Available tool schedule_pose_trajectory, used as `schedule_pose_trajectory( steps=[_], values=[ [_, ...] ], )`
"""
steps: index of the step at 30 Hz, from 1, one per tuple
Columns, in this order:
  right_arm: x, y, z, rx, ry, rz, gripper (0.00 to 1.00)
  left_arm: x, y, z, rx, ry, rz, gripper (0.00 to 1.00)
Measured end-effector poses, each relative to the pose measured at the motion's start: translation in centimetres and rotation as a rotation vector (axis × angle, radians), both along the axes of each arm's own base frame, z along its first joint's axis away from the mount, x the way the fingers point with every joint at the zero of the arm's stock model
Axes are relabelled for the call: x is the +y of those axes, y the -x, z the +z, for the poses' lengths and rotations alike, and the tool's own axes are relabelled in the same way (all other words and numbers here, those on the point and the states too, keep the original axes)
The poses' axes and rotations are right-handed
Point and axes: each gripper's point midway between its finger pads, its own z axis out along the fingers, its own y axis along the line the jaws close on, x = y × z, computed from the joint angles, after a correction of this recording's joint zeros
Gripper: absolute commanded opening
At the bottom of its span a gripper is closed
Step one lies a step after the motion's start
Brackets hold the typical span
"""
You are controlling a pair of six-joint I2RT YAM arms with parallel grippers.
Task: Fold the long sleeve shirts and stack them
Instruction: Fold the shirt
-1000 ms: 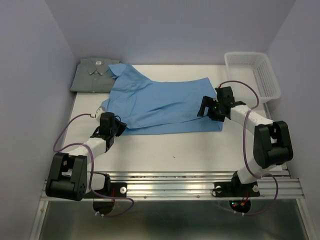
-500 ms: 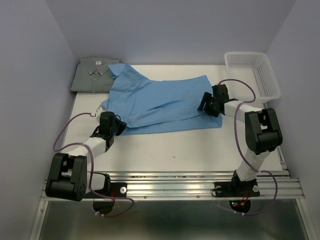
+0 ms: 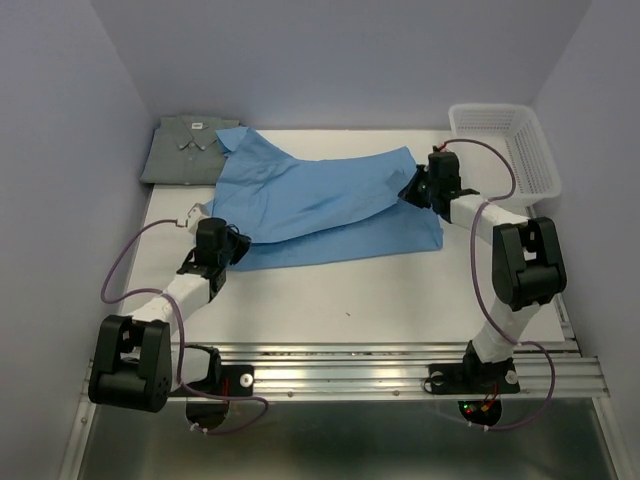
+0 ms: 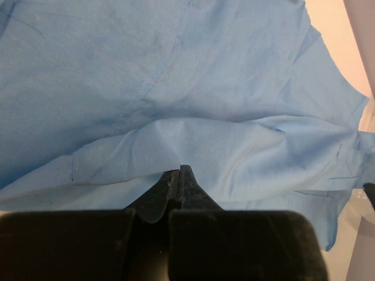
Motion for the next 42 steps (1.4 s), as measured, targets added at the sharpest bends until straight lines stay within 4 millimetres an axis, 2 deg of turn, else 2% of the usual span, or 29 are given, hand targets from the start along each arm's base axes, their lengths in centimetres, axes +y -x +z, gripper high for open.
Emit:
schedule_pose_trajectory(
  steps=[1,6,10,13,17,18,19,20,22,24,27,29,32,34,35,36,39,42],
  values=[
    [0.2,-0.4,1.0,-0.025,-0.003,0.009,0.01,0.1,-0.1,0.2,-0.006,-0.001,0.004,0.0],
    [2.4,-3.4,9.0,-0.206,-0.011,0.088,0.01,0.5,-0.5,1.9,-0.046,-0.006,0.028,0.0],
    [5.8,-4.8,16.3,-0.371,-0.028,0.174,0.01,1.1,-1.0,4.0,-0.099,-0.003,0.066,0.0],
    [8.4,-4.8,21.6,-0.488,-0.065,0.258,0.01,1.5,-1.4,4.6,-0.115,0.006,0.094,0.0],
    [11.2,-4.5,29.2,-0.698,-0.119,0.383,0.01,1.6,-1.4,4.1,-0.097,0.023,0.107,0.0],
    [11.9,-4.3,31.6,-0.771,-0.136,0.423,0.01,1.4,-1.4,3.9,-0.09,0.034,0.105,0.0],
    [12.4,-4.3,33.0,-0.812,-0.145,0.451,0.01,1.3,-1.5,3.8,-0.086,0.044,0.103,0.0],
    [13.2,-4.2,35.5,-0.892,-0.163,0.498,0.01,1.1,-1.5,3.7,-0.09,0.057,0.098,0.0],
    [14.7,-3.8,38.2,-1.005,-0.201,0.585,0.01,0.5,-1.6,3.7,-0.107,0.094,0.087,0.0],
    [16.0,-3.5,39.3,-1.051,-0.236,0.652,0.01,0.3,-1.4,3.5,-0.113,0.12,0.085,0.0],
    [17.6,-4.3,38.1,-1.038,-0.265,0.712,0.01,0.4,-0.8,2.7,-0.091,0.127,0.095,0.0],
    [17.8,-4.9,36.1,-0.988,-0.263,0.71,0.01,0.7,-0.4,2.2,-0.076,0.124,0.104,0.0],
    [17.0,-5.4,31.8,-0.871,-0.239,0.67,0.01,1.1,0.2,1.7,-0.054,0.116,0.117,0.0],
    [15.8,-5.4,27.7,-0.74,-0.199,0.601,0.01,1.2,0.5,1.7,-0.051,0.113,0.122,0.0],
    [15.4,-5.2,26.6,-0.701,-0.187,0.58,0.01,1.2,0.6,1.8,-0.051,0.113,0.123,0.0],
    [14.2,-5.1,24.6,-0.63,-0.152,0.525,0.01,1.3,0.6,1.9,-0.052,0.112,0.123,0.0],
    [11.3,-3.3,20.7,-0.481,-0.069,0.412,0.01,1.3,0.7,1.9,-0.05,0.109,0.124,0.0],
    [8.2,-1.2,18.5,-0.386,0.017,0.308,0.01,1.4,0.9,1.6,-0.038,0.101,0.121,0.0]
  ],
)
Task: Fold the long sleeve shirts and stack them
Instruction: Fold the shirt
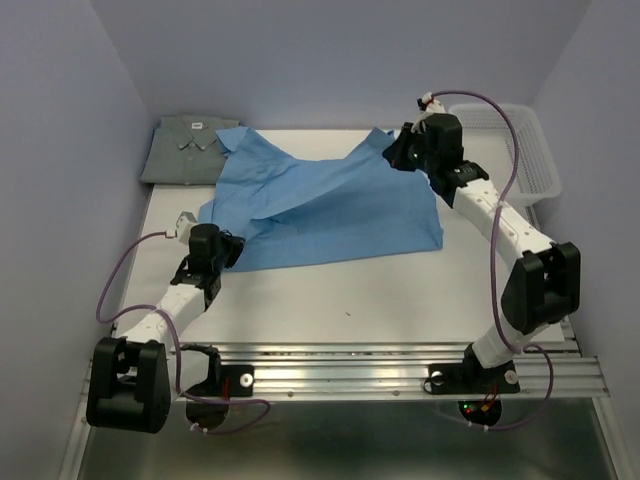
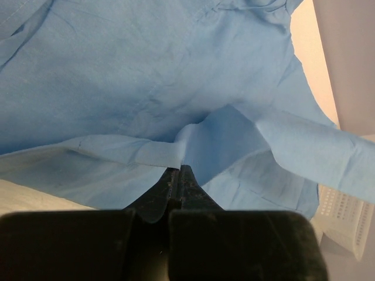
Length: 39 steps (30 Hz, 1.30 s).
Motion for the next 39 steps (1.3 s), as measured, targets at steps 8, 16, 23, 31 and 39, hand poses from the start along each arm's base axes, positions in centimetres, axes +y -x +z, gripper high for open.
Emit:
schedule_pose_trajectory(
  steps=[8,16,23,31,39],
  values=[
    [-8.5,4.1,-5.2,0.151,0.16,-0.25,0.01,-0.4,1.2,-2.8,0.08,0.003,-0.032,0.0],
    [-11.9,8.7,-11.8,0.342,0.27,-0.311,0.01,-1.5,3.0,-4.7,0.124,0.035,-0.088,0.0],
    [-12.6,10.4,-14.9,0.416,0.309,-0.316,0.01,-1.5,3.1,-5.4,0.142,0.024,-0.097,0.01],
    [-13.8,10.4,-18.7,0.482,0.375,-0.358,0.09,-1.7,3.1,-6.9,0.228,0.007,-0.125,0.5],
    [-16.3,11.8,-21.1,0.547,0.438,-0.456,0.91,-1.7,4.5,-5.5,0.241,0.018,-0.132,0.71]
  ],
)
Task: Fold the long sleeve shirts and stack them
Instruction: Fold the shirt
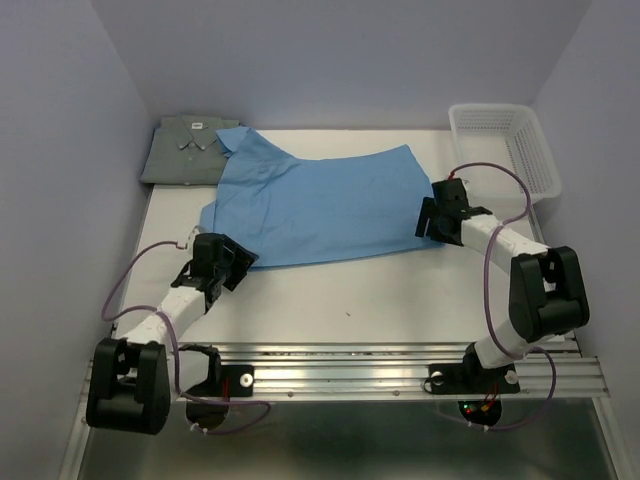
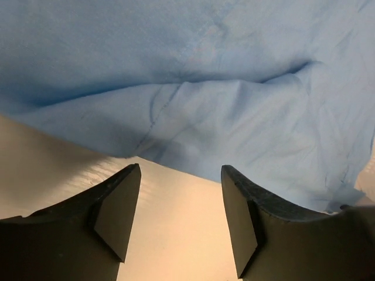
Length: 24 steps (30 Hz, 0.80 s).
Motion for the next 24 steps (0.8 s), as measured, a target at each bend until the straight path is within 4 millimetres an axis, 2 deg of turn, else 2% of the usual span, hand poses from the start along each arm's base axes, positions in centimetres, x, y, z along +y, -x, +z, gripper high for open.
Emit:
schedule_pose_trajectory(
  steps=[1,2,4,6,7,10,12,14,16,18,21,24],
  values=[
    [-0.3,0.1,0.2,-0.003,0.01,-0.015,1.0,0.0,0.2,0.8,-0.008,0.0,-0.005,0.76],
    [-0.5,0.2,0.4,-0.005,0.019,-0.022,1.0,0.0,0.3,1.2,-0.013,0.0,-0.009,0.83],
    [-0.7,0.4,1.4,-0.02,0.021,-0.023,1.0,-0.1,0.1,3.8,-0.057,0.001,-0.02,0.86],
    [-0.4,0.4,3.7,-0.073,0.0,-0.006,1.0,-0.2,-0.4,6.6,-0.112,-0.003,-0.032,0.98],
    [0.1,0.3,4.8,-0.105,-0.024,0.012,1.0,-0.2,-0.9,8.7,-0.149,-0.007,-0.039,0.99],
    [2.1,-0.1,9.1,-0.237,-0.127,0.089,1.0,-0.4,-2.0,12.5,-0.234,-0.018,-0.061,0.99],
    [4.5,-0.7,11.9,-0.332,-0.236,0.183,1.0,-0.8,-2.5,13.3,-0.253,-0.018,-0.085,0.99],
    [6.3,-1.4,12.2,-0.349,-0.305,0.248,1.0,-1.8,-3.2,12.8,-0.244,-0.01,-0.127,0.99],
    [7.5,-2.1,11.0,-0.318,-0.344,0.284,1.0,-3.3,-3.9,11.5,-0.213,-0.001,-0.181,0.99],
    [8.4,-2.9,7.4,-0.228,-0.369,0.301,1.0,-5.0,-4.4,9.0,-0.148,0.0,-0.239,0.99],
    [8.4,-2.9,1.8,-0.083,-0.359,0.273,1.0,-7.1,-5.1,5.8,-0.077,-0.007,-0.306,0.99],
    [7.9,-3.3,-1.4,-0.012,-0.329,0.235,1.0,-8.1,-5.9,3.1,-0.043,-0.007,-0.33,0.98]
  ],
)
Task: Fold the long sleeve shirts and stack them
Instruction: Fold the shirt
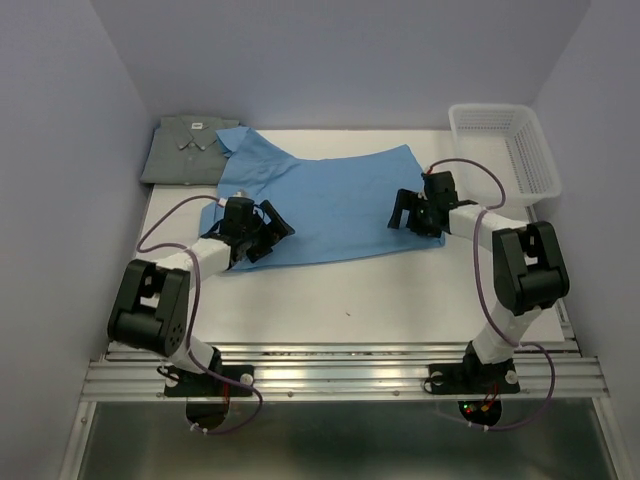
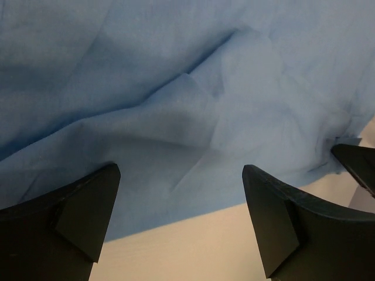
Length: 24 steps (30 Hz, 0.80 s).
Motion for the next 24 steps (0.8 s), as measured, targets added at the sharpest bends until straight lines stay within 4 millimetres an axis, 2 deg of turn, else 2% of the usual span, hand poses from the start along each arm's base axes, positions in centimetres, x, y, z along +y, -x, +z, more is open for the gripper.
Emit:
schedule_pose_trajectory(
  steps=[1,3,5,8,11,14,15,16,19,22,24],
  values=[
    [-0.3,-0.6,-0.5,0.005,0.016,-0.017,1.0,0.1,-0.3,-0.7,0.009,-0.003,0.004,0.98],
    [-0.6,-1.7,-0.1,-0.019,0.035,-0.043,1.0,0.3,-1.1,-2.6,0.048,-0.015,0.015,0.97],
    [-1.1,-2.1,-0.4,-0.026,0.056,-0.075,1.0,0.0,-2.6,-2.4,0.024,0.004,0.013,0.97],
    [-1.6,-1.5,-0.8,-0.028,0.055,-0.106,1.0,-0.2,-2.8,-2.5,0.01,0.028,0.011,0.97],
    [-2.6,0.7,-1.0,-0.02,0.058,-0.151,1.0,-0.8,-1.5,-2.6,-0.006,0.073,0.003,0.97],
    [-4.1,4.2,-1.2,0.01,0.065,-0.216,1.0,-2.0,1.6,-2.7,0.018,0.117,-0.019,0.97],
    [-4.6,5.6,-1.3,0.023,0.067,-0.238,1.0,-2.2,2.1,-2.6,0.022,0.125,-0.021,0.97],
    [-5.0,6.9,-1.2,0.036,0.065,-0.255,1.0,-3.0,4.6,-2.6,0.051,0.136,-0.043,0.97],
    [-5.7,11.1,-1.3,0.078,0.038,-0.294,1.0,-3.4,8.9,-2.9,0.127,0.135,-0.06,0.97],
    [-5.9,14.7,-1.0,0.105,0.003,-0.325,1.0,-2.4,13.0,-2.8,0.196,0.127,-0.03,0.98],
    [-6.1,16.4,-0.5,0.107,-0.014,-0.348,1.0,-1.5,14.6,-2.4,0.214,0.128,0.0,0.99]
  ],
)
